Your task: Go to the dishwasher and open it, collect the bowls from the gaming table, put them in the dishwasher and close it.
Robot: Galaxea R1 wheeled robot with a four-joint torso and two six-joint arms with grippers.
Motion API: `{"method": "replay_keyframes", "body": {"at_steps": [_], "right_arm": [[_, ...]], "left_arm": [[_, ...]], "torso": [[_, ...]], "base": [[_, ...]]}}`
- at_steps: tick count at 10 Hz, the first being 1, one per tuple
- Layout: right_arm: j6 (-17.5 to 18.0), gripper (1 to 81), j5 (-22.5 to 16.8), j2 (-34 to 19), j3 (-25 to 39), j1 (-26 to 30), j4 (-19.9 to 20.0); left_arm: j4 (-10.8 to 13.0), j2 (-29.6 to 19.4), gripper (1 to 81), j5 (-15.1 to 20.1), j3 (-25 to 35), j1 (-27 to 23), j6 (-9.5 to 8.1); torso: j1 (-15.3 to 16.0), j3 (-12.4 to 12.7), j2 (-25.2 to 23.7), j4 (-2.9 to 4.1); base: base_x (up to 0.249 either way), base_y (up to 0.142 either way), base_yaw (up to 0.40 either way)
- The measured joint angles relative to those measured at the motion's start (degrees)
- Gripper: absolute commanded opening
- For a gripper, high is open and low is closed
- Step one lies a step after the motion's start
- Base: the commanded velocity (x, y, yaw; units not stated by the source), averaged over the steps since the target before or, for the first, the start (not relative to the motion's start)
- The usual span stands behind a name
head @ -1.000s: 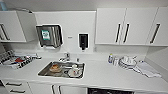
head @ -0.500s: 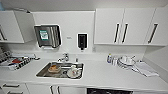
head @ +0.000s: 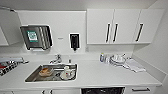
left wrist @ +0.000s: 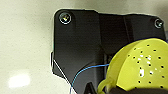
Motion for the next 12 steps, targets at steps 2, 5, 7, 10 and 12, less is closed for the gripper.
{"method": "replay_keyframes", "body": {"at_steps": [2, 5, 7, 10, 12], "right_arm": [[0.00, 1.0, 0.07, -0.11, 0.00, 0.05, 0.00], [0.02, 1.0, -0.24, -0.15, 0.00, 0.05, 0.00], [0.11, 1.0, -0.48, -0.67, 0.49, 0.05, 0.01], [0.33, 1.0, -0.50, -3.36, 5.97, 0.20, 0.01], [0.46, 1.0, -0.30, -6.38, 11.87, 0.63, 0.04]], "left_arm": [[0.00, -0.02, 1.0, -0.05, 0.02, 0.00, 0.00], [-0.02, -0.05, 1.0, -0.05, 0.04, 0.05, -0.02], [-0.05, -0.16, 1.0, -0.80, 0.26, 0.02, -0.02], [-0.05, -2.23, 1.0, -1.40, 4.16, 0.35, -0.02], [-0.05, -4.57, 1.0, -1.77, 8.61, 0.27, -0.02]], "torso": [[0.00, 0.00, 0.00, 0.00], [-0.02, 0.00, 0.00, 0.00], [-0.02, 0.00, 0.00, 0.00], [-0.02, -0.24, 0.00, 0.00], [-0.05, -2.76, -0.02, 0.00]], "base": [[0.000, 0.000, 0.000], [0.000, 0.000, 0.000], [0.000, 0.000, 0.000], [0.000, 0.000, 0.000], [0.000, 0.000, 0.000]]}}
